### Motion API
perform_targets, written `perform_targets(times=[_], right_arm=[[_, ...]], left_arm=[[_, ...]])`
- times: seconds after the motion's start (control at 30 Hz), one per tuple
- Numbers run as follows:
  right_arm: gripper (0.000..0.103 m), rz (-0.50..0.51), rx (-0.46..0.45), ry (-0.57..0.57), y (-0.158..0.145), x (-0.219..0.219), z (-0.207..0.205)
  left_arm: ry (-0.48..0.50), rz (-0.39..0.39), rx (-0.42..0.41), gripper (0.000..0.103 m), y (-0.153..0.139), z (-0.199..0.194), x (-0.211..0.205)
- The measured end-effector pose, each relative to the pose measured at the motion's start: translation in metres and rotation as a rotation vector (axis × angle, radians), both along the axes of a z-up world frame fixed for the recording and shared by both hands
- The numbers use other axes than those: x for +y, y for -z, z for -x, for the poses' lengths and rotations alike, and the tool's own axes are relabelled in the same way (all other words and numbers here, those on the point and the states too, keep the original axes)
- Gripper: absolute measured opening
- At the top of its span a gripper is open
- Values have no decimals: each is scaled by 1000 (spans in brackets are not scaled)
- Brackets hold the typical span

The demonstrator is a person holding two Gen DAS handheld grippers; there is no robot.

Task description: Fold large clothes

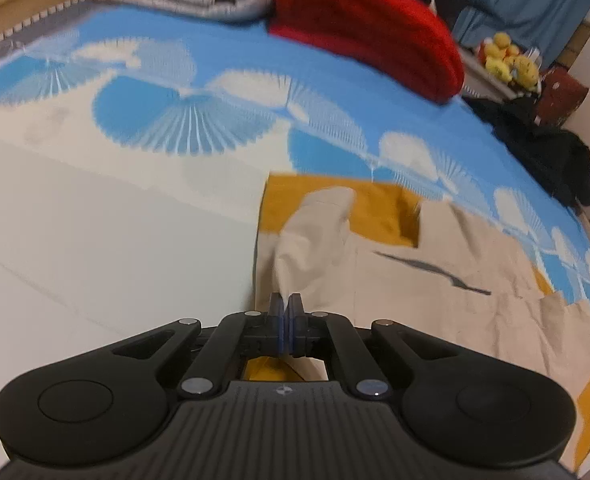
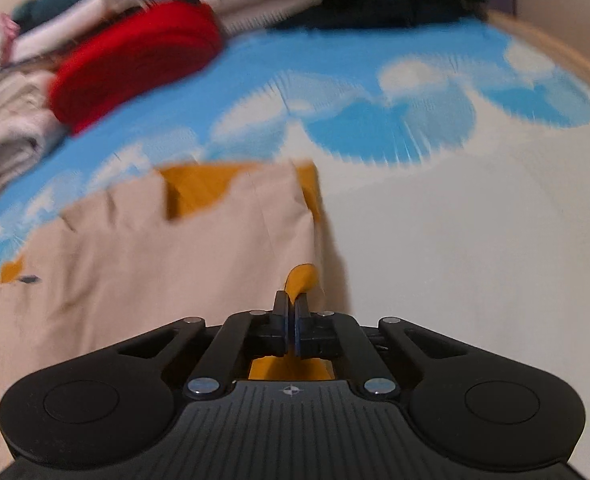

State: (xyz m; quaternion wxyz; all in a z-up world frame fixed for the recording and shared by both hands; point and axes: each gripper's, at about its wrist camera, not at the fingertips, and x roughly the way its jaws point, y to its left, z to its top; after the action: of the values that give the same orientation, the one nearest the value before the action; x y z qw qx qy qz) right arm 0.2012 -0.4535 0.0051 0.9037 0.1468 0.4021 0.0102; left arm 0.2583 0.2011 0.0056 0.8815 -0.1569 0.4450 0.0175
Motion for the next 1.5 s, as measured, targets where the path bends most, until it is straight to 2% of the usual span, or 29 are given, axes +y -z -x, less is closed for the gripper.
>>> perform_targets(times=[0.2,0.27,0.4,0.47,0.57,0.6,0.67,0.7,0.77,0.83,0.9,0.97,1.17,1.3,1.4,1.5], right_arm=[[1,-37,-238,61,-37,-9,17],[1,-38,-297,75,-44,-9,16],[1,13,-327,84,-46,0,-1],[1,25,-310,91,-41,2,-14],[1,77,-194,106,-22,9,-38],[1,96,-144,107,-13,10,-46],[1,113,-69,117,1,12,-59],[1,111,-78,131,1,12,-62],[1,103,-174,142,-11,15,-61],[1,122,-282,135,-25,24,-57],[1,139,-325,143,-29,28,-61],[1,151,-300,154,-22,29,-71],[1,200,-143,164,13,30,-100],[1,224,-105,146,26,34,-103],[1,234,-71,137,33,37,-105],[9,235,-10,156,37,37,-108]], left_arm=[[-62,-6,-169,1,-30,4,7],[-74,-40,-184,1,-34,0,4],[-79,-78,-189,1,-34,-15,0],[-63,-116,-129,1,-23,-27,-5],[-42,-172,4,1,3,-46,-10],[-47,-170,9,1,5,-50,-9],[-63,-151,-46,1,0,-53,-6],[-68,-149,-86,1,-5,-54,-6],[-72,-167,-148,1,-13,-55,-7],[-91,-175,-168,1,-16,-61,-10],[-103,-165,-159,1,-13,-68,-8],[-109,-141,-130,1,-5,-76,-6],[-105,-135,-41,1,28,-93,0],[-85,-157,24,2,48,-94,2],[-84,-164,61,9,55,-94,2],[-134,-122,29,29,37,-88,9]])
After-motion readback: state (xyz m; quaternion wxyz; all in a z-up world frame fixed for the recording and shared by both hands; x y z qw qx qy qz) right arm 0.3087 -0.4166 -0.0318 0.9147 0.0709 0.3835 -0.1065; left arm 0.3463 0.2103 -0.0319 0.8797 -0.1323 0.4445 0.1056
